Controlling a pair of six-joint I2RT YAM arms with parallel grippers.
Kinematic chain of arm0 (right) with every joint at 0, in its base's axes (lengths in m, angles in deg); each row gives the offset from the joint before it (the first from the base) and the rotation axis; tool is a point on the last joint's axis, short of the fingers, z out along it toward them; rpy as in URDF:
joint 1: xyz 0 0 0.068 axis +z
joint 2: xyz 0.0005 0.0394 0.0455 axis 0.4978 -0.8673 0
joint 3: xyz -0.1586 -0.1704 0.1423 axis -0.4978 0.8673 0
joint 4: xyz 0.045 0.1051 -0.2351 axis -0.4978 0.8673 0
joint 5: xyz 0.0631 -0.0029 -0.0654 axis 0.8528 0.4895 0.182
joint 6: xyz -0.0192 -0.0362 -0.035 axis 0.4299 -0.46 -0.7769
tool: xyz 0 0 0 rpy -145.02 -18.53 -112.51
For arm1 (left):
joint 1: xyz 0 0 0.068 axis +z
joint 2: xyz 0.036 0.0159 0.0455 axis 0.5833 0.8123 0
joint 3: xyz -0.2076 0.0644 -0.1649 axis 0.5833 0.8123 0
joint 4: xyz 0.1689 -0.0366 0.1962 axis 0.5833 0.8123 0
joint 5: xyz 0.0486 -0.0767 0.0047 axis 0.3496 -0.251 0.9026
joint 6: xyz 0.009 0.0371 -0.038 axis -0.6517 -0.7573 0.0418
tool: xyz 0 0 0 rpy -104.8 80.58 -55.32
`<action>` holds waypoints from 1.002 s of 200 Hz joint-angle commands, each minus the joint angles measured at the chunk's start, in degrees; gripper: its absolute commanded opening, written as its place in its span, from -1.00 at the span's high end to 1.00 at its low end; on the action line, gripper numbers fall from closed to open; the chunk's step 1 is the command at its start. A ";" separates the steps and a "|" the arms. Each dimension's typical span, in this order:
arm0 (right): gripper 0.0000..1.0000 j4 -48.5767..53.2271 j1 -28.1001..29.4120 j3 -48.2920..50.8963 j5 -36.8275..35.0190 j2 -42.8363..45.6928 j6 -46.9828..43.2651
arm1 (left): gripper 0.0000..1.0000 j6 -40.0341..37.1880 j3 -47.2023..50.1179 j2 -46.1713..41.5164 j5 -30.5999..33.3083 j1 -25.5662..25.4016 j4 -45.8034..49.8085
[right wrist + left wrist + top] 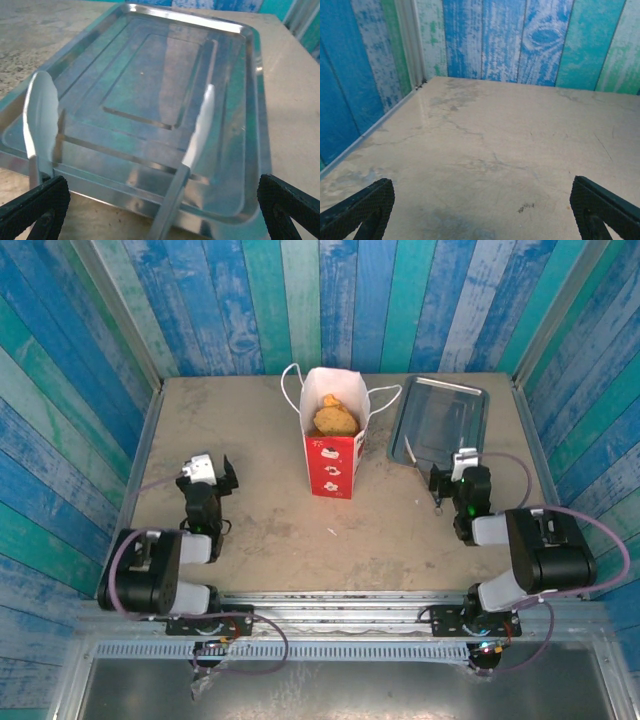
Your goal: Place the fake bread into the paper bag
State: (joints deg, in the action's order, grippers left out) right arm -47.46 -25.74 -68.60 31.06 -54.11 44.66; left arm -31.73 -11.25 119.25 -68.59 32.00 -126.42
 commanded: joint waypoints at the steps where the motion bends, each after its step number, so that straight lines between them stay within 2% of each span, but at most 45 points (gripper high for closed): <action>1: -1.00 3.92 -0.39 -5.24 3.57 -0.04 -1.50 | -0.88 -2.10 0.35 6.21 -4.07 0.34 -11.73; 12: -1.00 2.34 -0.43 -4.70 3.63 -0.46 -1.41 | -0.88 -1.50 -1.66 4.05 -5.01 0.34 -3.83; 24: -1.00 3.29 -0.43 -5.02 3.75 -0.19 -1.53 | -0.88 -1.62 -3.65 6.04 -4.58 0.52 -3.56; 35: -1.00 3.20 -0.35 -4.93 3.75 -0.21 -1.54 | -0.89 -0.22 -5.96 5.05 -6.22 1.89 3.52; 48: -1.00 3.15 -0.43 -5.03 3.76 -0.29 -1.52 | -0.88 -0.50 -5.36 6.07 -6.61 2.36 0.10; 58: -1.00 3.14 -0.43 -4.96 3.76 -0.16 -1.59 | -0.88 -0.22 -5.90 5.16 -6.72 2.36 3.20; 69: -1.00 3.16 -0.42 -4.97 3.75 -0.21 -1.55 | -0.88 -0.46 -5.46 5.81 -6.63 2.36 0.93; 200: -1.00 3.14 -0.23 -4.97 3.58 -0.13 -1.76 | -0.88 -0.92 -5.72 5.44 -7.67 2.27 2.31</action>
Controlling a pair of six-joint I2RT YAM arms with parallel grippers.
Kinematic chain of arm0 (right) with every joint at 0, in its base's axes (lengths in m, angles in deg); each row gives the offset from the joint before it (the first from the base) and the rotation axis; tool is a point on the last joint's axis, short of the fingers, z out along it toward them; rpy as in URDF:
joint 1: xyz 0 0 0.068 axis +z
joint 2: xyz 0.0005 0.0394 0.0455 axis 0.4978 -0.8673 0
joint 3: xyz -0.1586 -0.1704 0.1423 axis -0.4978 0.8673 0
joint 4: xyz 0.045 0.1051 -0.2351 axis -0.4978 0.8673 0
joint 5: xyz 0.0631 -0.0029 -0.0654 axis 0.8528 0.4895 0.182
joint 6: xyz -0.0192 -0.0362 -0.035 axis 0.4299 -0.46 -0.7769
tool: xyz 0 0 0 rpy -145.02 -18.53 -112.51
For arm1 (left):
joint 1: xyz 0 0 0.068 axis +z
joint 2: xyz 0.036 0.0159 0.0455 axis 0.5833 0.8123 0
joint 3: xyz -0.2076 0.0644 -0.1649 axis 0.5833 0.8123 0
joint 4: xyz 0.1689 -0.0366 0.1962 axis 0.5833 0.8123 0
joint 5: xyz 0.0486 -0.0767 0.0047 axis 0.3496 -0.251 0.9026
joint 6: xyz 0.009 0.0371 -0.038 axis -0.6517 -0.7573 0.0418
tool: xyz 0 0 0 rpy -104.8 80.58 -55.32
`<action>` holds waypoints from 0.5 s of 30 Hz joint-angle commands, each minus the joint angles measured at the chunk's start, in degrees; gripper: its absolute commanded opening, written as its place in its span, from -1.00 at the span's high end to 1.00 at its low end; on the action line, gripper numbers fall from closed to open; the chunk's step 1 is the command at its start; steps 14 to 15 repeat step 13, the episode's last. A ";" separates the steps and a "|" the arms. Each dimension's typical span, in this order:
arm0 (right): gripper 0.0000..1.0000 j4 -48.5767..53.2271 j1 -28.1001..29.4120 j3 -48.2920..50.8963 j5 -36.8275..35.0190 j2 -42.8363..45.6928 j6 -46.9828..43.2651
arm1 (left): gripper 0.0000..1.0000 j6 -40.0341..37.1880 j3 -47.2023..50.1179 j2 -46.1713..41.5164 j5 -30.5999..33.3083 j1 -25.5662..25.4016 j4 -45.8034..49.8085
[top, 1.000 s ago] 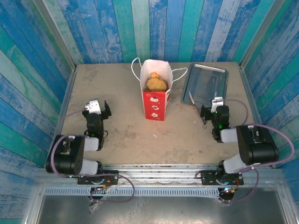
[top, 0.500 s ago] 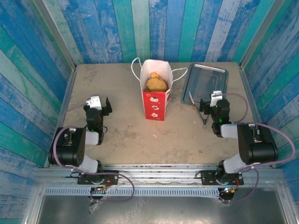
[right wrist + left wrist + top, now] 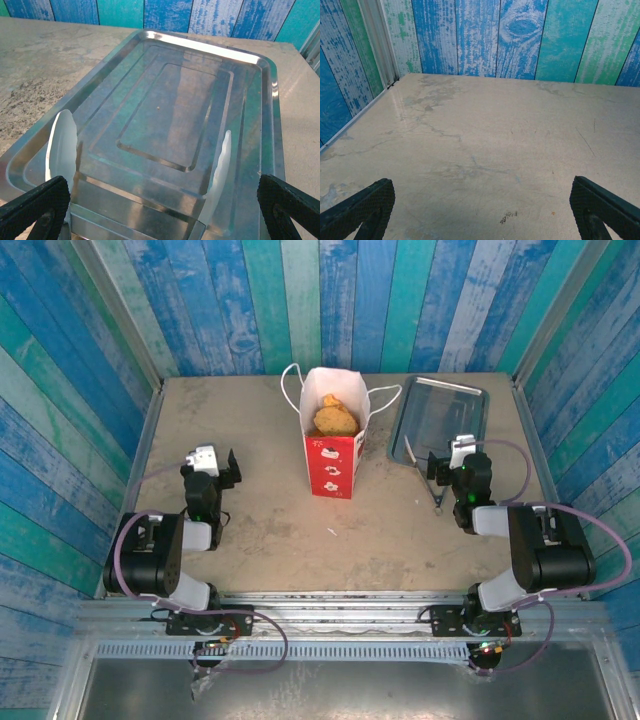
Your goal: Place the fake bread into the paper bag
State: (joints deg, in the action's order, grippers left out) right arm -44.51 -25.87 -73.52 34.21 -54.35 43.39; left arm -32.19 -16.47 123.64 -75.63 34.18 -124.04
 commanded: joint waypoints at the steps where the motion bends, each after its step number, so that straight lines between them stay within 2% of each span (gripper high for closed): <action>1: -1.00 0.17 -0.07 -0.05 0.43 0.07 -0.49 | -0.88 -0.46 -0.47 1.05 -0.67 0.09 -0.08; 15: -1.00 0.17 -0.05 -0.05 0.50 0.06 -0.49 | -0.87 -0.46 -0.55 1.05 -0.71 0.09 0.04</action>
